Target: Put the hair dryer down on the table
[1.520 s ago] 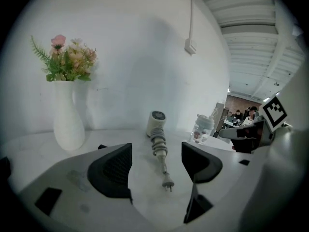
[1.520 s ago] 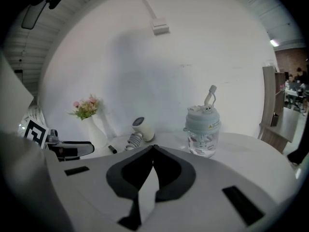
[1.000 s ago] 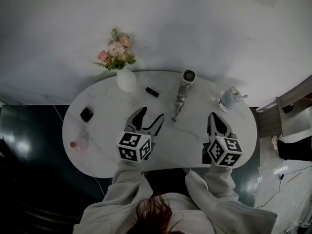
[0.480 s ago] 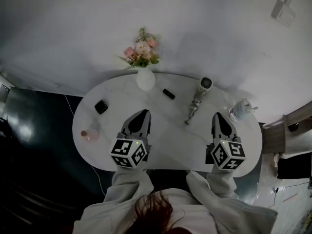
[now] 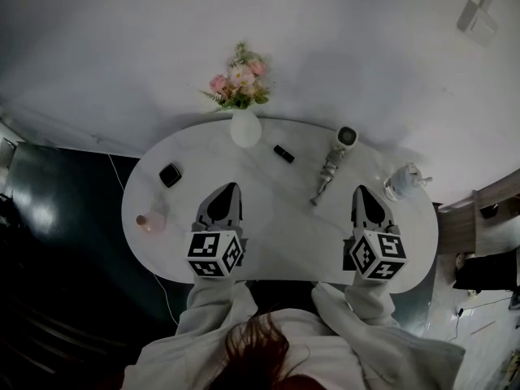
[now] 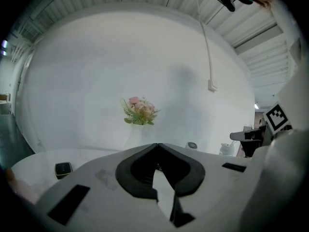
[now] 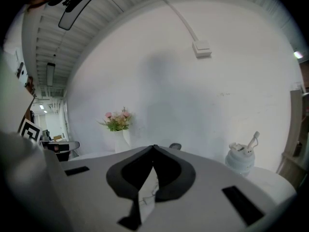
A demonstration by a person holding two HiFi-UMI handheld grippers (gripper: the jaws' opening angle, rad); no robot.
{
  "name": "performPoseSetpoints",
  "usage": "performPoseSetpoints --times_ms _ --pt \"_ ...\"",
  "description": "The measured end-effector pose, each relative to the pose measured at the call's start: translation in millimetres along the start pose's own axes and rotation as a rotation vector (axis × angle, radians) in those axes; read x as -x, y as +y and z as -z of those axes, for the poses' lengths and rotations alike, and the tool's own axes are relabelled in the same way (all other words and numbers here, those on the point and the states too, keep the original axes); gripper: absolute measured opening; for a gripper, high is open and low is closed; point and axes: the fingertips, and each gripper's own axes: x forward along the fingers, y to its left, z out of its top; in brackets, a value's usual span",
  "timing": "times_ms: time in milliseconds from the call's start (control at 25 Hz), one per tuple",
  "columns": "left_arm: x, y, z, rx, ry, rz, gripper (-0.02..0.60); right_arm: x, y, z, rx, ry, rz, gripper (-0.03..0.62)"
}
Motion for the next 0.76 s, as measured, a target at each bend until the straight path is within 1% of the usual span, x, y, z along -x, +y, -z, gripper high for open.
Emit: performPoseSetpoints --times_ms 400,760 --pt "-8.8 -11.5 5.5 -0.007 0.016 0.035 0.017 5.0 -9.5 5.0 -0.011 0.010 0.031 0.049" --pt "-12.0 -13.9 10.2 -0.011 0.029 0.043 0.017 4.3 -10.0 9.4 -0.019 0.019 0.039 0.049"
